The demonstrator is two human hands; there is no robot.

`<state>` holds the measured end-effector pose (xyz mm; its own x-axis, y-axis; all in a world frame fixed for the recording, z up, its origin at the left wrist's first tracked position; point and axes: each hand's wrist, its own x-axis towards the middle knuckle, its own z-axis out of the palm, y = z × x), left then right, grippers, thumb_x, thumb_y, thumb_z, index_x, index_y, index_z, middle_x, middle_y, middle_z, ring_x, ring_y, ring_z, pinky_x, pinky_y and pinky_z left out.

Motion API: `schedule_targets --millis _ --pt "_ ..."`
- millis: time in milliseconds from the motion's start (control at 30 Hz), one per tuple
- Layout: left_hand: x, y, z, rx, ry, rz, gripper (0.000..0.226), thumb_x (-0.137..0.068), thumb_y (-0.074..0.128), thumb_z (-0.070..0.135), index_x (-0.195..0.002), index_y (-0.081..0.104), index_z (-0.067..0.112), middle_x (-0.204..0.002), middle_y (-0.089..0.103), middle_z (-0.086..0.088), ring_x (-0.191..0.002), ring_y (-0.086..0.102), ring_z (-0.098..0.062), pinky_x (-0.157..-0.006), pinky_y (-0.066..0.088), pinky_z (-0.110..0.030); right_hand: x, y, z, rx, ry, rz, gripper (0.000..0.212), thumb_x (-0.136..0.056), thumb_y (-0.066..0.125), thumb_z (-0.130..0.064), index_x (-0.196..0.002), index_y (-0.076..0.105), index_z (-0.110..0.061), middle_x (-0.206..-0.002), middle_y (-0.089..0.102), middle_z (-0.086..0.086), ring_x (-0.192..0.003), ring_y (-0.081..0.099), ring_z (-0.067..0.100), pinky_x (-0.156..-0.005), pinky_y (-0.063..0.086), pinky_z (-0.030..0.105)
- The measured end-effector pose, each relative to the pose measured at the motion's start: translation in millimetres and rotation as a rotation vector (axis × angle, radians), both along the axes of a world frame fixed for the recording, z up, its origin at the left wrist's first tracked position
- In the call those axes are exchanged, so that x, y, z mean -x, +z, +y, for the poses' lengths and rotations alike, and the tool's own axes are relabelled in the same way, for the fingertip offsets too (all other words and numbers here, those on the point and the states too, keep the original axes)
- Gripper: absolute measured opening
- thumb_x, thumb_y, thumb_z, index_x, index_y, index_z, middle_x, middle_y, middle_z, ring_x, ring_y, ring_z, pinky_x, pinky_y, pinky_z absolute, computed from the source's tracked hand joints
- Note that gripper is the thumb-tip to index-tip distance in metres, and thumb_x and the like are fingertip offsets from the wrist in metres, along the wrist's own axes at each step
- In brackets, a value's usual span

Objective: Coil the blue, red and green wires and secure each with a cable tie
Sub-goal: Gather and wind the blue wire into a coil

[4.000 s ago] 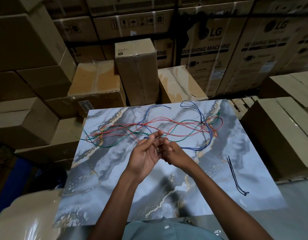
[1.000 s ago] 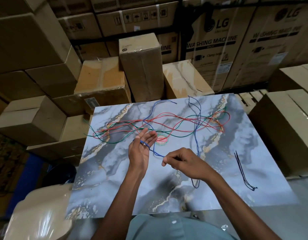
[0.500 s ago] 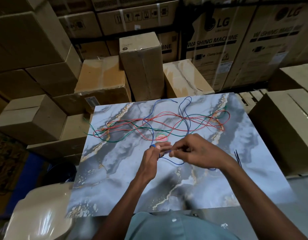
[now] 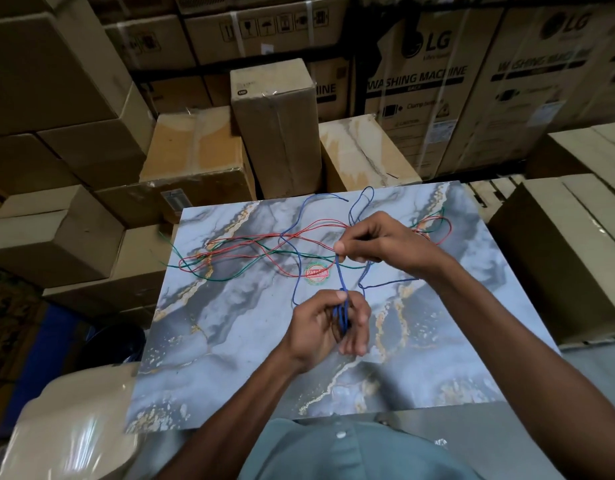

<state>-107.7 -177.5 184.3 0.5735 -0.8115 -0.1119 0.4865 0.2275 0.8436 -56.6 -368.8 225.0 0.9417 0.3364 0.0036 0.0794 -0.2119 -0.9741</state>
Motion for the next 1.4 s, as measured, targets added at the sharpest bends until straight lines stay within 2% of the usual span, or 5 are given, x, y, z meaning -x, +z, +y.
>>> schedule_targets --millis 300,467,667,1267,1400 --pt "-27 40 9 0.401 0.411 0.277 0.045 -0.095 0.029 0.018 -0.062 0.058 0.015 -0.054 0.053 -0.004 -0.051 0.051 -0.015 -0.048 0.041 -0.019 22 -68 26 -0.307 -0.105 0.345 0.029 -0.096 0.065 -0.028 -0.072 0.074 -0.014 -0.052 0.039 -0.007 -0.048 0.026 0.007 -0.049 0.016 0.024" --pt "-52 33 24 0.471 0.646 0.269 0.039 -0.096 0.039 0.017 -0.089 0.076 0.005 -0.106 0.074 -0.019 -0.097 0.073 -0.028 -0.080 0.060 -0.028 49 -82 26 -0.248 -0.114 0.313 0.030 -0.097 0.066 -0.036 -0.103 0.079 -0.010 -0.058 0.043 0.002 -0.051 0.027 0.012 -0.049 0.021 0.022" --pt "-77 13 44 0.418 0.735 0.125 0.044 -0.106 0.027 0.016 -0.141 0.043 -0.004 -0.143 0.053 -0.022 -0.135 0.050 -0.034 -0.111 0.043 -0.036 74 -62 28 -0.121 -0.069 0.206 0.026 -0.098 0.063 -0.031 -0.115 0.079 -0.018 -0.058 0.051 0.001 -0.056 0.038 0.017 -0.056 0.032 0.020" --pt "-46 -23 26 -0.322 0.347 -0.386 0.037 -0.100 0.035 0.018 -0.111 0.070 0.018 -0.107 0.071 0.003 -0.097 0.062 -0.015 -0.086 0.047 -0.038 45 21 30 0.316 0.027 -0.139 0.017 -0.101 0.067 -0.023 -0.091 0.081 -0.019 -0.058 0.061 -0.005 -0.051 0.051 0.004 -0.054 0.040 0.019" --pt "-28 -21 22 -0.119 0.240 -0.139 0.043 -0.097 0.034 0.012 -0.105 0.076 0.012 -0.107 0.074 -0.012 -0.101 0.069 -0.026 -0.092 0.052 -0.035 30 26 25 0.323 0.075 -0.148 0.026 -0.101 0.066 -0.022 -0.081 0.075 -0.008 -0.064 0.065 0.007 -0.059 0.055 0.009 -0.057 0.042 0.024"
